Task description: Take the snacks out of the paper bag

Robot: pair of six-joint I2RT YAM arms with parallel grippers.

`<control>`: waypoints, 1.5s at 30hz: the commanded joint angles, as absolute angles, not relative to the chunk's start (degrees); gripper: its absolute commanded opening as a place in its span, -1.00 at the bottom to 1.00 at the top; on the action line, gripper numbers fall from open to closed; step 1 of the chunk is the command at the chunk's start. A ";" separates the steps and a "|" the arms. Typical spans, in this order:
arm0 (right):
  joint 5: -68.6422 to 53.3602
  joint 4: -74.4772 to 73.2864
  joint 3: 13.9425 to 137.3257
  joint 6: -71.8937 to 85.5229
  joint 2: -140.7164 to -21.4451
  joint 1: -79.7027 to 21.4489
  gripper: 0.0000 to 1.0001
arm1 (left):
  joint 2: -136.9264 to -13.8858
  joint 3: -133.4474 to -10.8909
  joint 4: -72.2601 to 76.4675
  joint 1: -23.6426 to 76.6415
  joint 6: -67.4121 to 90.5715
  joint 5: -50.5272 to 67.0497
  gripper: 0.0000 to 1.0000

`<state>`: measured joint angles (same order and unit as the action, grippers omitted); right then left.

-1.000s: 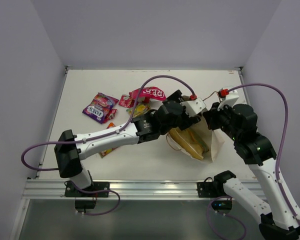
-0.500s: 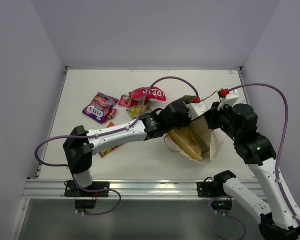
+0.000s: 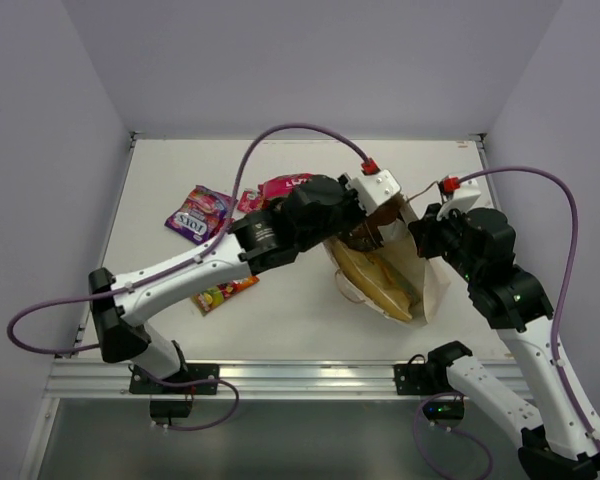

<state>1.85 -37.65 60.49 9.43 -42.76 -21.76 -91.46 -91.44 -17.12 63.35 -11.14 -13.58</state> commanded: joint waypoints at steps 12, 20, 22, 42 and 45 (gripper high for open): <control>5.19 -36.91 60.12 10.28 -44.65 -21.97 -1.00 | -75.15 -107.13 -12.83 60.74 -15.46 -45.23 -1.00; 4.13 -36.91 60.03 10.28 -44.38 -21.97 -1.00 | -75.76 -108.10 -16.25 49.49 -17.93 -49.75 -1.00; 3.52 -36.91 60.03 10.28 -44.38 -21.89 -1.00 | -77.16 -107.50 -16.79 46.86 -16.97 -48.78 -1.00; -1.32 -35.33 58.27 9.40 -42.36 -22.50 -1.00 | -116.63 -120.62 -15.66 16.36 12.64 -11.36 -1.00; -1.23 -34.98 58.18 9.32 -42.71 -22.50 -1.00 | -117.07 -108.84 -9.59 11.44 21.50 -4.77 -1.00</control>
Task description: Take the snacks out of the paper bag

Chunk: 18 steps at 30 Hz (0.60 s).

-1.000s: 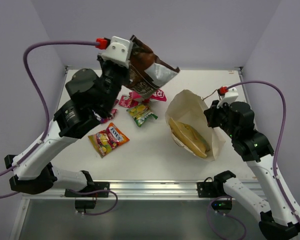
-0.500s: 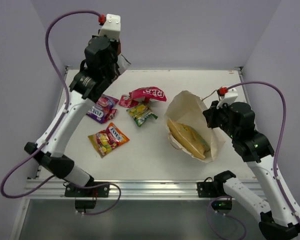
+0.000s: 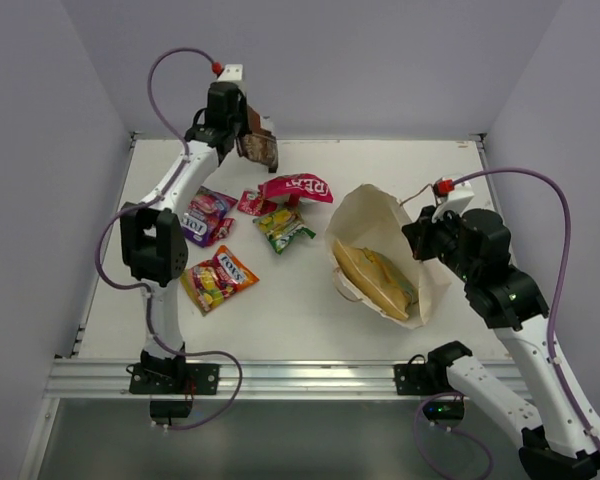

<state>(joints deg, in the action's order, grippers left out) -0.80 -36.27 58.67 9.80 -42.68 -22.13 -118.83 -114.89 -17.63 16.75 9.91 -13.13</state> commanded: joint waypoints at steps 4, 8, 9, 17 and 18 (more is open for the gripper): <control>-0.88 -35.24 58.71 9.05 -44.12 -22.76 -1.00 | -118.39 -97.94 -6.51 5.37 27.68 2.63 -1.00; -0.70 -35.07 58.71 8.96 -44.03 -23.03 -1.00 | -116.28 -88.54 -2.56 0.45 27.78 2.99 -1.00; -0.70 -35.07 58.80 8.96 -44.03 -23.03 -1.00 | -115.58 -87.38 -1.77 0.00 26.99 2.99 -1.00; -0.09 -35.77 60.64 8.79 -45.35 -23.12 -1.00 | -113.93 -89.74 -7.20 -3.43 18.99 4.02 0.42; 1.22 -36.03 61.60 8.79 -45.79 -23.20 -1.00 | -112.34 -88.95 -7.56 -3.17 19.07 4.48 0.50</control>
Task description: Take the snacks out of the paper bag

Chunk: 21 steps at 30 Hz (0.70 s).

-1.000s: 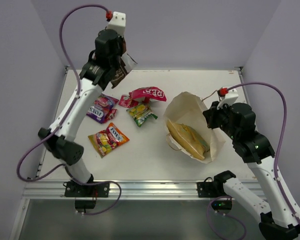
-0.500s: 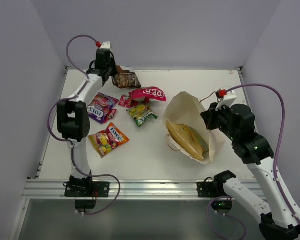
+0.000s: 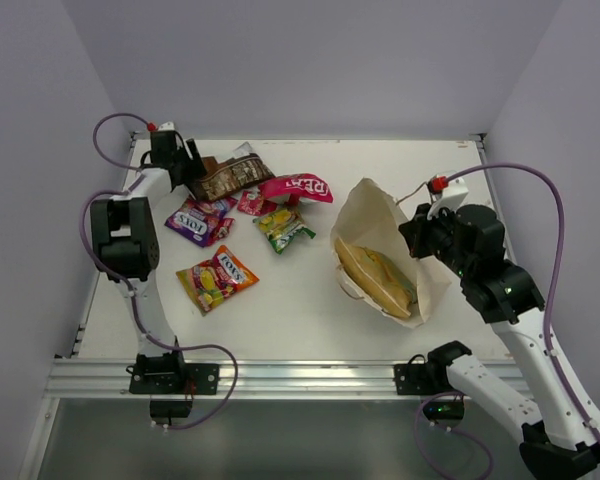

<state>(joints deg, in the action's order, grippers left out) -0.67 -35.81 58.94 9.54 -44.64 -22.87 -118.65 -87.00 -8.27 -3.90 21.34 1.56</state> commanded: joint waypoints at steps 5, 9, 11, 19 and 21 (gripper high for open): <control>3.08 -36.56 64.68 8.26 -47.37 -23.38 -1.00 | -97.69 -85.70 -10.01 3.13 17.32 3.08 0.83; 3.51 -36.56 65.48 7.91 -48.25 -23.82 -1.00 | -85.98 -82.36 -11.60 12.90 9.60 2.55 0.85; 3.78 -36.39 65.30 7.03 -48.43 -24.26 -1.00 | -79.06 -78.08 -10.64 19.32 6.35 5.69 0.82; 5.54 -36.83 66.01 4.92 -48.52 -25.75 -1.00 | -66.72 -68.12 -9.84 42.77 -17.65 13.35 0.88; 4.84 -37.00 66.09 4.75 -48.52 -25.93 -1.00 | -66.27 -67.76 -10.19 46.21 -21.77 14.41 0.83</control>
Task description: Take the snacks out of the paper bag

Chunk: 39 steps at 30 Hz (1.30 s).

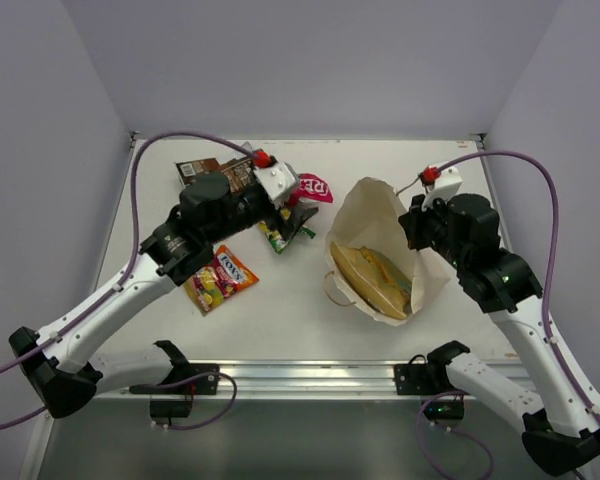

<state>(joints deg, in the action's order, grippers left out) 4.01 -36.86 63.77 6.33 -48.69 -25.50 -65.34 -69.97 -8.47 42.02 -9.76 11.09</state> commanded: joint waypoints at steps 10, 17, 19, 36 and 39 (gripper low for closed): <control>5.80 -37.44 64.16 3.52 -48.34 -28.12 -0.99 | -78.65 -78.38 -21.35 66.95 -34.71 10.99 0.90; 6.68 -37.09 62.75 3.17 -48.08 -29.09 -0.99 | -88.13 -85.67 -28.46 69.35 -38.23 13.44 0.85; 7.03 -36.83 62.49 3.08 -47.81 -29.35 -0.99 | -89.64 -86.83 -31.19 69.52 -38.84 13.97 0.82; 7.91 -36.30 61.70 2.81 -48.87 -30.67 -0.99 | -97.11 -91.14 -36.30 69.70 -42.80 14.50 0.63; 8.61 -36.21 61.35 2.73 -48.60 -30.67 -0.99 | -99.14 -90.79 -36.21 69.70 -43.15 13.98 0.51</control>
<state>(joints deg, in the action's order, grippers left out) 6.35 -36.64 62.28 3.81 -48.40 -30.44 -96.82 -89.21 -35.05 69.45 -41.25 13.37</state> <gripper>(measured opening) 0.011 0.767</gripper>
